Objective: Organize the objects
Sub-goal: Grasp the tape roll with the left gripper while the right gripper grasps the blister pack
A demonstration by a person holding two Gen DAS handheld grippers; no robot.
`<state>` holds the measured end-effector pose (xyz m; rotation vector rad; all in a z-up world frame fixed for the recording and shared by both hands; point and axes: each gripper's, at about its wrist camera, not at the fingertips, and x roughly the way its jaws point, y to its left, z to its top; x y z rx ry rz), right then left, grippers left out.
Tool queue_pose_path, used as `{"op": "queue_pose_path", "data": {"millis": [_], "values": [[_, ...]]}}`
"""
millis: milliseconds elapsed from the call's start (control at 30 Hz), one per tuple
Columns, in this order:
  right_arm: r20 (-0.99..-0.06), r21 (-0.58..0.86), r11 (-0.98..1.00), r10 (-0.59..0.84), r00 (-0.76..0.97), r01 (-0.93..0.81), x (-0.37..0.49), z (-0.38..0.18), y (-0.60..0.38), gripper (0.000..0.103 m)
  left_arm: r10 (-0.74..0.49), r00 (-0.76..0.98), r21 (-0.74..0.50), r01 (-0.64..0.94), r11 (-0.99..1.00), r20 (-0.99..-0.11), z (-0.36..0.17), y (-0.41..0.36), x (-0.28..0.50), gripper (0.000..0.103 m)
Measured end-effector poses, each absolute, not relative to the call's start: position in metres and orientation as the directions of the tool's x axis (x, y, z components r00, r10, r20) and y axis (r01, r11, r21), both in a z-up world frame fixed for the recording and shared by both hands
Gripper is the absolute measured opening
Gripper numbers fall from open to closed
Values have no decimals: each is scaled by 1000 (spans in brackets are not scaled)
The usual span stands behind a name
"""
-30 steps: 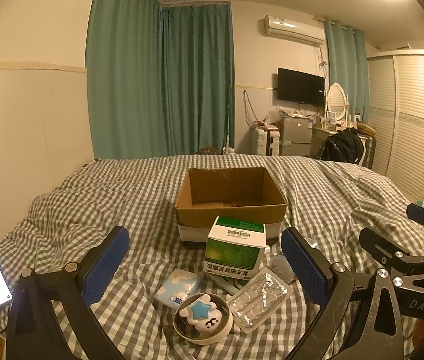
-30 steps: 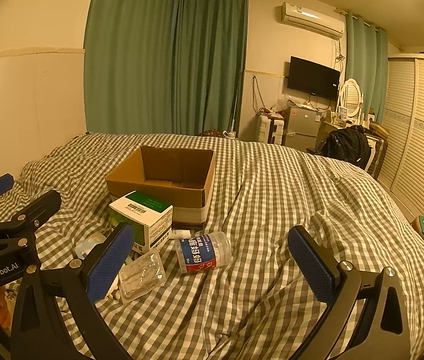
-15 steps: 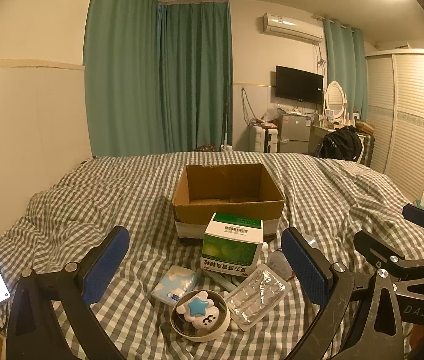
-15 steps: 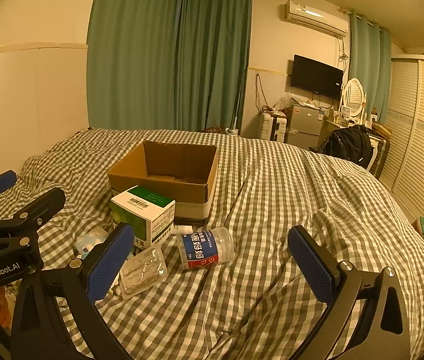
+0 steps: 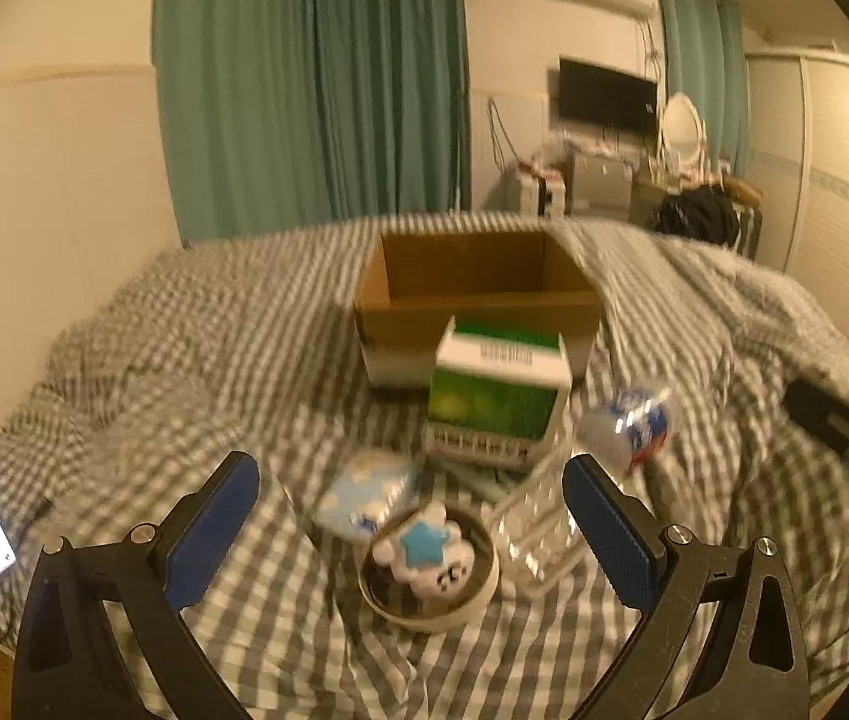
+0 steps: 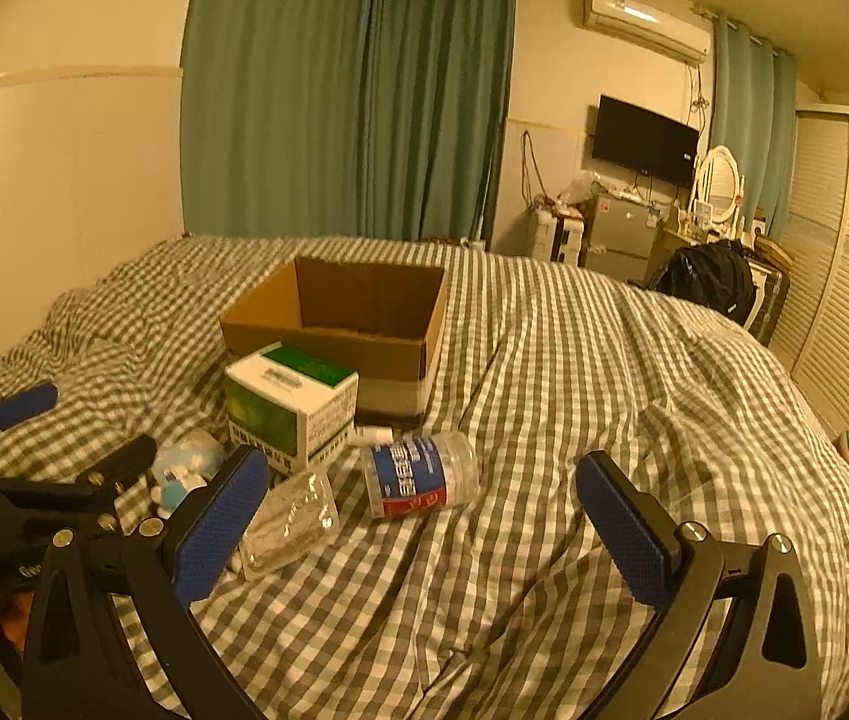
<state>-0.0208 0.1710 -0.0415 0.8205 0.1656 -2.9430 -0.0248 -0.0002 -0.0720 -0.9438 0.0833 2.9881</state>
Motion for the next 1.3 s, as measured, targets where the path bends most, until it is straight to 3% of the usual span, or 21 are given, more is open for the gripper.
{"op": "queue_pose_path", "data": {"millis": [267,567,633,667,967,1200,1300], "values": [[-569,-97,-988,-45,-821,122,-28,-60,167,103,-20,-696,91,-65,-994,-718,-144,2,-50,103],[-610,-117,-983,-43,-792,144,-34,-74,159,103,131,-625,-95,-91,-991,-769,-170,-14,-76,102],[-618,-125,-981,-41,-785,149,-35,-77,157,103,146,-609,-114,-92,-989,-779,-175,-15,-80,93],[-624,-128,-980,-37,-781,149,-35,-79,156,103,179,-601,-143,-108,-984,-779,-175,-16,-80,83],[-700,-99,-976,-70,-710,194,-54,-115,139,103,75,-767,-94,-19,-995,-637,-121,-36,-52,83],[-763,-86,-945,-140,-631,314,-78,-146,102,103,-47,-776,8,54,-998,-629,-117,-50,-51,83],[-787,-48,-938,-176,-592,343,-87,-154,95,98,-64,-774,9,74,-997,-630,-119,-58,-50,83]]}}
